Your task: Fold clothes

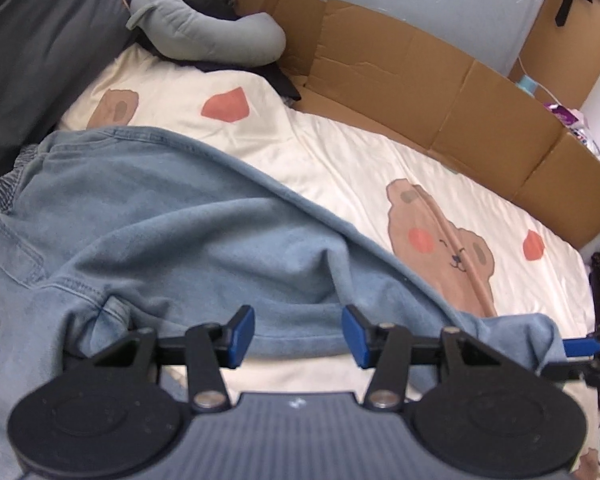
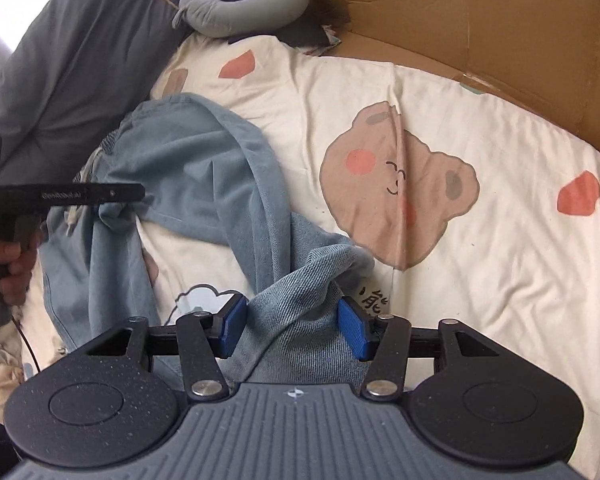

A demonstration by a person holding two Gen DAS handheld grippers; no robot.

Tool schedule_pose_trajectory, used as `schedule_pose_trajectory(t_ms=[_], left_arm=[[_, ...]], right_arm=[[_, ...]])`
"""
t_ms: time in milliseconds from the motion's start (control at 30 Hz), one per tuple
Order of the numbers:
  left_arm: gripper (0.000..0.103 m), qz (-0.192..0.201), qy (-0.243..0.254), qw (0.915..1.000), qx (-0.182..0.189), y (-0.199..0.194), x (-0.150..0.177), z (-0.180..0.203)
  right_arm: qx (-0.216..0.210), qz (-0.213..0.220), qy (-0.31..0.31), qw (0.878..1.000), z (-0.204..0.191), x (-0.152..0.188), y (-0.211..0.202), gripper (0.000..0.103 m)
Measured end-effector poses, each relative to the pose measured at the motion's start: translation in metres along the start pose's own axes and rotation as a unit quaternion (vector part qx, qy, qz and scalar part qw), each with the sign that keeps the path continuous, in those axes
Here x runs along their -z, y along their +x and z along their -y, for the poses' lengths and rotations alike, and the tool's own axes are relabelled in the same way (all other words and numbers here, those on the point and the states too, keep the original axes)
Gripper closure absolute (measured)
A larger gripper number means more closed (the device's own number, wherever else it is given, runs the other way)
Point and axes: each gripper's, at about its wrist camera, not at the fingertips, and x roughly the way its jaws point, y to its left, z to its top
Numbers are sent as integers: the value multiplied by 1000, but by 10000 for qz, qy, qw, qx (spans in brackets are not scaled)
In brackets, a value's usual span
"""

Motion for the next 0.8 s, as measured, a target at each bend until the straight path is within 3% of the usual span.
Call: schedule_pose_trajectory(t_ms=[33,133,400,800], left_arm=[[51,17,18,10000,-9,0,0,0],[51,47,-25,10000,-22,-2,-1,-3],[52,33,9,10000,-61,-2,0,-5],[52,-140,221,9996,-59,8,3,1]], right_arm=[[23,0,-27,10000,0,0,1,82],[120,159,147,9997,14,2,-9,91],[531,346,767,9950,67,17,-29,93],[807,327,1159,9894,117,32,-3,94]])
